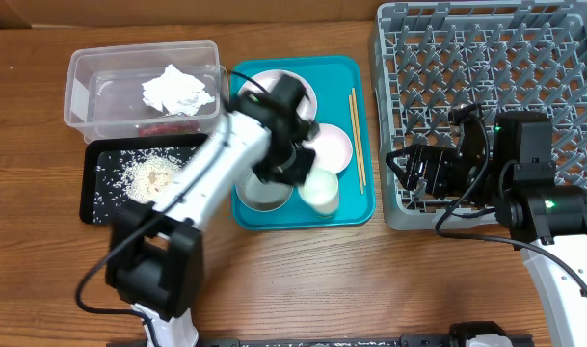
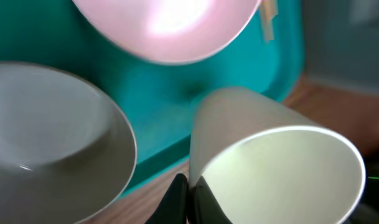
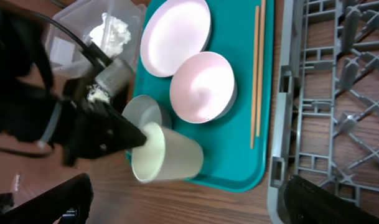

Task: Sort waste into correct bins and load items into the dishwasher
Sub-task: 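Grasp the pale green cup with the left gripper and lift, then hand the cup from the left gripper to the right gripper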

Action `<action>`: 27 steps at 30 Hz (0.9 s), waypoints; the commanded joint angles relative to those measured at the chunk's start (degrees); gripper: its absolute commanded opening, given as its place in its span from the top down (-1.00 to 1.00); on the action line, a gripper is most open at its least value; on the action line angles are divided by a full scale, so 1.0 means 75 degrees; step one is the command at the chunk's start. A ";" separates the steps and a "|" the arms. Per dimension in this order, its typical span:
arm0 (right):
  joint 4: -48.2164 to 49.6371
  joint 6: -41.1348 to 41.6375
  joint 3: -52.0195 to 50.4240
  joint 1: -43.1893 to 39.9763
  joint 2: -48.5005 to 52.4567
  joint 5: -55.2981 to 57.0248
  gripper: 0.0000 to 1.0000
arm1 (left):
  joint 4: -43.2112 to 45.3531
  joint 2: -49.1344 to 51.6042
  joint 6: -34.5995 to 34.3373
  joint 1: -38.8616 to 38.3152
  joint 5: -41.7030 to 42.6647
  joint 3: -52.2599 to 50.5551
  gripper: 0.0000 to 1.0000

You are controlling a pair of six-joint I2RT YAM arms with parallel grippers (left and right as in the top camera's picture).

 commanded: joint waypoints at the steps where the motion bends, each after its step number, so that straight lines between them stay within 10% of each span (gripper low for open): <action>1: 0.0201 0.0207 0.0195 0.0064 0.0026 -0.0513 -1.00 | -0.0321 -0.0009 0.0813 0.0997 0.3115 0.0924 0.92; 9: 0.1909 0.0615 0.0189 0.0134 0.0510 -0.2463 -1.00 | -0.0933 -0.0009 0.1967 0.2669 0.8212 0.1253 0.92; 27: 0.5689 0.1737 0.0189 0.1288 0.1416 -0.4293 -0.80 | -0.1107 -0.0009 0.2037 0.2570 0.8830 0.1250 0.92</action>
